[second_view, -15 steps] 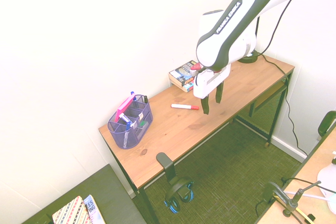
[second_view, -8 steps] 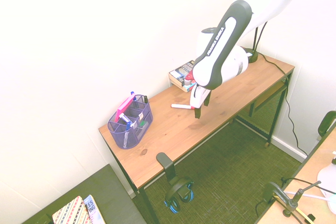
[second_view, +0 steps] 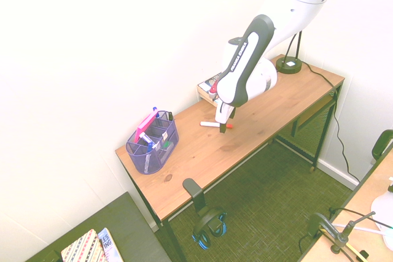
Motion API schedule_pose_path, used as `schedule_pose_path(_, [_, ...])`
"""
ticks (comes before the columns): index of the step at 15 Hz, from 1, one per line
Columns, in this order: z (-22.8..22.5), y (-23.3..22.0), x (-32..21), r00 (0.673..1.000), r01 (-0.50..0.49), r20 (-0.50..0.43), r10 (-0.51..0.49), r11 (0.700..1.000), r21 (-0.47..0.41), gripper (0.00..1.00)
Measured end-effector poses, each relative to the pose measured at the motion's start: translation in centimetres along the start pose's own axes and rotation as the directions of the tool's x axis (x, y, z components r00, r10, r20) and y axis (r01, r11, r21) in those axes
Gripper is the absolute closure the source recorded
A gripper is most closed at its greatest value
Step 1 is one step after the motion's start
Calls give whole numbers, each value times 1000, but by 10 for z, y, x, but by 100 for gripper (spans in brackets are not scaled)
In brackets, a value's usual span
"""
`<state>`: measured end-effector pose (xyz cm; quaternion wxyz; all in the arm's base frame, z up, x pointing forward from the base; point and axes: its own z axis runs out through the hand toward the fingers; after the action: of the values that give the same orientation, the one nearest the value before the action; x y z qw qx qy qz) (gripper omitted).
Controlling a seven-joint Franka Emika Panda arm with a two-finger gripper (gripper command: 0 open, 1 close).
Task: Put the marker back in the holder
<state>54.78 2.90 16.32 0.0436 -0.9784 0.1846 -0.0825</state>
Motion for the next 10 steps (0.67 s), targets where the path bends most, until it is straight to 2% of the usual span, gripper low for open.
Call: schedule_pose_path(10, [8, 2, 1, 1000, -28, -10, 28, 999, 14, 100])
